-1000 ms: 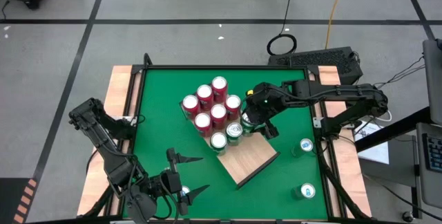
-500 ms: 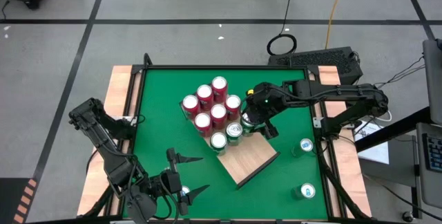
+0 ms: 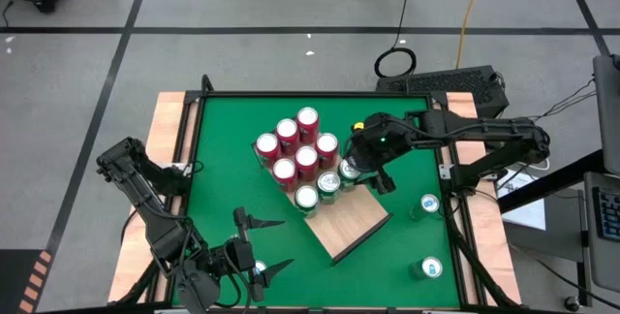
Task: Place canned beverage on shelf
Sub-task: Put the green soda can on the shelf aligned with the other green soda can
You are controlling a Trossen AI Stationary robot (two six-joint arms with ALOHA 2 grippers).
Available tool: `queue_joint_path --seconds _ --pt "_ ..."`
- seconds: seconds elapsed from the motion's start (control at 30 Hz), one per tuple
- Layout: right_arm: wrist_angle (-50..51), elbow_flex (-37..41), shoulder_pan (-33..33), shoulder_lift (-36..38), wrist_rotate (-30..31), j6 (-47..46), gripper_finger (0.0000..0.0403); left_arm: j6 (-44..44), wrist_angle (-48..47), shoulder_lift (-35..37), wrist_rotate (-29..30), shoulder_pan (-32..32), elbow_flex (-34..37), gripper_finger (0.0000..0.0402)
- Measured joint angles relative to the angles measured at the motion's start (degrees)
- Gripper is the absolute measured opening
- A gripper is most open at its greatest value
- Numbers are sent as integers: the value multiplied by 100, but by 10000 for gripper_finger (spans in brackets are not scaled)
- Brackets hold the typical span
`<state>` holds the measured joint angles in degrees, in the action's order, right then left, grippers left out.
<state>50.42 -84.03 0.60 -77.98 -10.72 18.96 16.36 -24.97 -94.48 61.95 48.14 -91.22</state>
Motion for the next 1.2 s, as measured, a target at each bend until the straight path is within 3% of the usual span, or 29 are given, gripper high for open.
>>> queue_joint_path --seconds 0.27,0.67,0.97,1.07,1.2 --pt "-4 0 -376 428 48 -424 341 -7 0 0 0 -11 1 377" --pt "259 0 -966 607 1852 -772 340 33 40 0 2 -11 0 377" --pt "762 0 -1091 640 2114 -1514 307 -15 40 0 2 -45 1 377" --pt "743 0 -1086 602 2451 -1497 296 -17 37 0 3 -67 2 377" --pt "706 2 -1082 554 2426 -1396 289 -14 38 0 3 -92 0 377"
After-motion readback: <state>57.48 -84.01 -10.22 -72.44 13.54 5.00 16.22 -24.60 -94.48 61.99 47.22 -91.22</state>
